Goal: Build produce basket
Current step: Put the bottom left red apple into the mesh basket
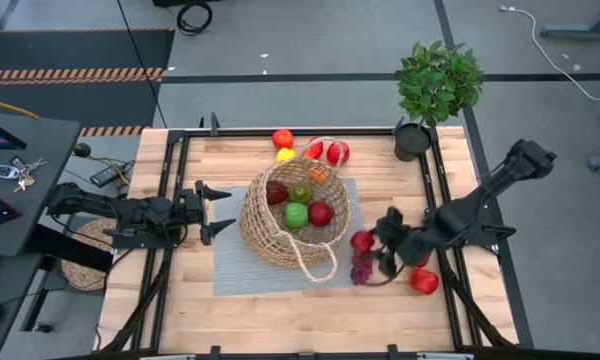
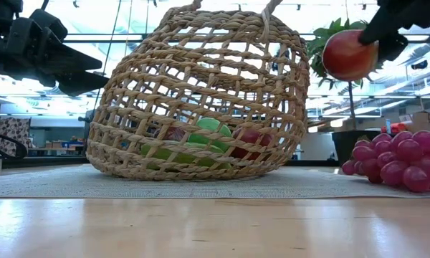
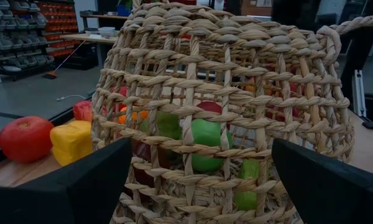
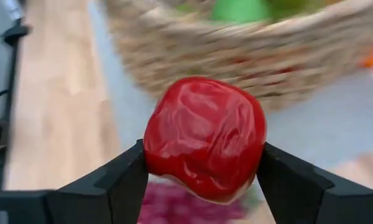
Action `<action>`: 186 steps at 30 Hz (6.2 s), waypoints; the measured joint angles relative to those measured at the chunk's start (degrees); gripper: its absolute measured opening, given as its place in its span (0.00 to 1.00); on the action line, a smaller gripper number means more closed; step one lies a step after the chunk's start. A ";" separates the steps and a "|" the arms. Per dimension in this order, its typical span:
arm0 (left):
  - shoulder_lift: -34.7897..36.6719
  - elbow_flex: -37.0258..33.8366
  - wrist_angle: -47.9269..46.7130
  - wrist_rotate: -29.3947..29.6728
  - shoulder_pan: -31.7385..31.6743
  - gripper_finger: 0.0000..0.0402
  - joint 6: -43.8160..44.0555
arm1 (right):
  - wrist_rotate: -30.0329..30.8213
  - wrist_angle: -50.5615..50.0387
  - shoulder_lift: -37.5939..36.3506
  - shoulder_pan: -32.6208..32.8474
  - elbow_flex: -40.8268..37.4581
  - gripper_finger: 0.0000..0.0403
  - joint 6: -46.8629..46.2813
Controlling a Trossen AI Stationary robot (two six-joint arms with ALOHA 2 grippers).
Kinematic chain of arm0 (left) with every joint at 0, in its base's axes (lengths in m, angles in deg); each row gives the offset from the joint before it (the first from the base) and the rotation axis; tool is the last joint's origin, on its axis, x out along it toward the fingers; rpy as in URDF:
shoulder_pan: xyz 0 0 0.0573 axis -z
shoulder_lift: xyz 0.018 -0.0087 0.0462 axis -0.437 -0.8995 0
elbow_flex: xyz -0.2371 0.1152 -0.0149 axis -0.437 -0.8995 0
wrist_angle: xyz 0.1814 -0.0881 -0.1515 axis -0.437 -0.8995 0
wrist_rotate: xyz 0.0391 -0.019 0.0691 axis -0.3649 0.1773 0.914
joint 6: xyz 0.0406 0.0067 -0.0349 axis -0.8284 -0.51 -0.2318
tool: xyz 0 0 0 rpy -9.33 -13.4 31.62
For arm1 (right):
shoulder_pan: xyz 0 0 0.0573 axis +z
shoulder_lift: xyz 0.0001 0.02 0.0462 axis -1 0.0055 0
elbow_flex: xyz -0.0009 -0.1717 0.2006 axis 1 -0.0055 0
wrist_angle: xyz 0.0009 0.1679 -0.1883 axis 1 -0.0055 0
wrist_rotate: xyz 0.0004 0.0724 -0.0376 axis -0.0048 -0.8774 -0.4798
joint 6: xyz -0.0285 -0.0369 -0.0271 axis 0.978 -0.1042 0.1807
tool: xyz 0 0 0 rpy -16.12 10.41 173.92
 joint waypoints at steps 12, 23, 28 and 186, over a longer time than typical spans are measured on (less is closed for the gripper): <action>0.00 0.00 0.02 0.00 0.00 0.98 0.00 | 20.93 -7.00 -16.05 -7.27 0.00 0.68 6.44; 0.00 0.00 0.00 0.00 0.00 0.98 -0.02 | 24.45 16.86 -20.45 -16.79 0.00 0.68 35.56; 0.00 0.00 0.00 0.00 0.00 0.98 -0.02 | 16.48 25.34 -21.90 -22.64 0.02 0.68 43.02; 0.00 0.00 -0.02 0.00 -0.02 0.98 -0.02 | -11.43 27.39 28.84 -32.36 21.16 0.82 55.01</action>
